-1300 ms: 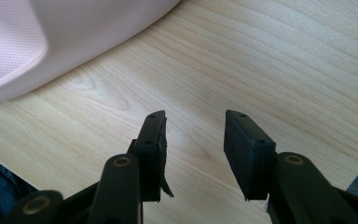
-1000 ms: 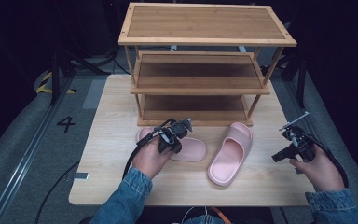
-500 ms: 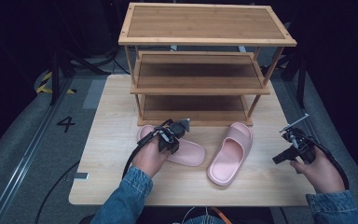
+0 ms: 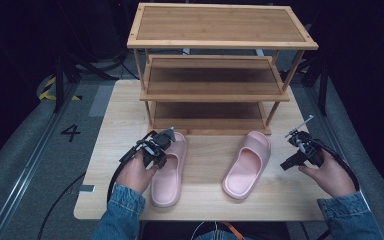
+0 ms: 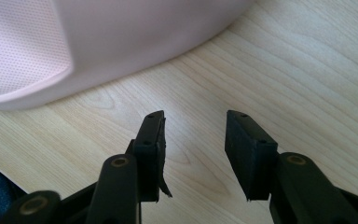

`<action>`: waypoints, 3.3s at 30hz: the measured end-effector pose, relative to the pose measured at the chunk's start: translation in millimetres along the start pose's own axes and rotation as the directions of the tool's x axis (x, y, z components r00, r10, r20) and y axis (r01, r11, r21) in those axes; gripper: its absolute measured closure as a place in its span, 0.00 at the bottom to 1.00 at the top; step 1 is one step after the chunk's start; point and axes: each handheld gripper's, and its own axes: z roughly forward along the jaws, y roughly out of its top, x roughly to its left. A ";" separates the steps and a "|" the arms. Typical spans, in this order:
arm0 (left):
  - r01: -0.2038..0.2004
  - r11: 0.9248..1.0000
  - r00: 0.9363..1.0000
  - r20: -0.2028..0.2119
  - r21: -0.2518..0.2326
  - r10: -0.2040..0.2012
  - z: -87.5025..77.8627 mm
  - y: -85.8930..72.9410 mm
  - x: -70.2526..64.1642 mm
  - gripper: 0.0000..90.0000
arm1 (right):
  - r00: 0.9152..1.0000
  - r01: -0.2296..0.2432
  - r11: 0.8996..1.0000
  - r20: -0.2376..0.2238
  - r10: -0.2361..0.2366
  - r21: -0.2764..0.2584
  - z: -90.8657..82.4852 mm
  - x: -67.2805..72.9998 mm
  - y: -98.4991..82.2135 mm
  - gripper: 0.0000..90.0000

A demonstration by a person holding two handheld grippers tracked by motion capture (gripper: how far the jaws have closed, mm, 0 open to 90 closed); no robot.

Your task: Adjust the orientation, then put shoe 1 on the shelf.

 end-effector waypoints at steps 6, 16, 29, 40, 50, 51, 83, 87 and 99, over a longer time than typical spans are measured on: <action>-0.018 1.000 0.997 0.080 -0.025 0.020 -6.6 -3.3 -5.6 0.81 | 1.000 0.002 1.000 -0.005 -0.002 -0.002 0.1 0.9 1.6 0.64; -0.013 0.997 0.990 0.137 -0.075 0.023 6.0 12.8 -35.6 0.70 | 1.000 -0.007 1.000 -0.007 0.007 -0.005 0.9 -0.4 -0.2 0.64; -0.042 0.995 0.996 0.081 -0.090 0.049 -1.7 13.1 -35.1 0.92 | 1.000 -0.007 1.000 -0.006 0.007 0.000 2.4 -0.4 -0.2 0.63; -0.114 0.990 0.984 0.131 -0.081 0.124 -18.5 8.8 -37.6 0.93 | 0.999 -0.048 0.999 -0.022 0.048 -0.014 -4.9 -7.3 -8.6 0.63; -0.190 0.977 0.971 0.131 -0.097 0.202 -57.4 4.0 -36.5 0.93 | 0.998 -0.056 0.998 -0.030 0.057 0.031 20.3 -8.8 -19.3 0.63; -0.197 0.975 0.970 0.125 -0.107 0.209 -61.7 4.3 -36.0 0.93 | 0.998 -0.057 0.998 -0.031 0.058 0.030 20.8 -7.4 -20.6 0.63; -0.248 0.930 0.963 0.038 -0.271 0.268 -167.2 23.2 -33.6 0.93 | 0.997 -0.063 0.997 -0.039 0.065 0.045 33.8 -0.8 -33.9 0.63; -0.238 0.929 0.965 0.035 -0.282 0.258 -176.7 33.0 -28.0 0.92 | 0.997 -0.067 0.997 -0.041 0.069 0.040 30.8 -1.4 -33.9 0.63; -0.181 0.931 0.982 -0.011 -0.317 0.188 -184.0 69.0 -7.2 0.93 | 0.997 -0.061 0.997 -0.040 0.063 0.044 32.3 -1.5 -33.2 0.63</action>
